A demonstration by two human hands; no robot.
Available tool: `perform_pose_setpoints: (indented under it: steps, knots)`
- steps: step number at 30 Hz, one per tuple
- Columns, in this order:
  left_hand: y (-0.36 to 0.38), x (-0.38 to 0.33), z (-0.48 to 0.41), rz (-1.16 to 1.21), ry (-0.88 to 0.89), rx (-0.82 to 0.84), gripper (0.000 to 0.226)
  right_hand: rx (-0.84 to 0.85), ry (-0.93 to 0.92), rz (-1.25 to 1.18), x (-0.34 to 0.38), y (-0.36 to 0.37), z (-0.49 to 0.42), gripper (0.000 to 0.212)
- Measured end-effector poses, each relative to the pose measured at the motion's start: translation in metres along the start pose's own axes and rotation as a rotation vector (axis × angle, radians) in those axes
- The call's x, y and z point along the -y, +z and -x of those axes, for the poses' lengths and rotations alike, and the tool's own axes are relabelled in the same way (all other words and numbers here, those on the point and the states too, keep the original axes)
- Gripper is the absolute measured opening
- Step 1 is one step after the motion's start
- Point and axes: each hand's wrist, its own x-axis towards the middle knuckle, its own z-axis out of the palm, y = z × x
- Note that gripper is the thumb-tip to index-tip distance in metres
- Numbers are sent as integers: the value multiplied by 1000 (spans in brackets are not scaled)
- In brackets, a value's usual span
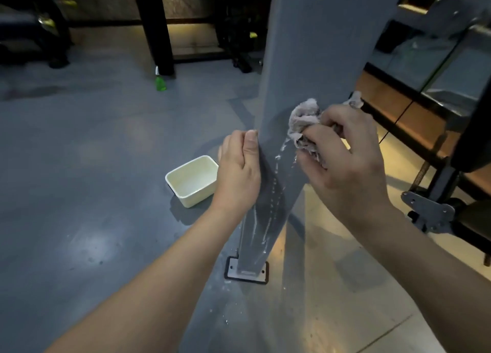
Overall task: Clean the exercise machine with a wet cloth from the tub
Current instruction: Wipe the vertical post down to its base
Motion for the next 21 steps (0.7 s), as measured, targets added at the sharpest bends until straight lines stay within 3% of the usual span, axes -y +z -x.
perform_pose_setpoints:
  steps: [4, 9, 17, 21]
  knots:
    - [9, 8, -3, 71, 152, -148, 18, -18, -20, -4, -4, 5, 6, 10]
    - [16, -6, -24, 314, 13, -201, 23, -31, -3, -16, -4, 5, 7, 46]
    - [31, -10, -38, 492, -112, -293, 10, -145, -26, 29, 2, 18, 8, 27]
    - [32, -10, -38, 527, -99, -296, 7, 5, -89, 50, 10, 40, 42, 24]
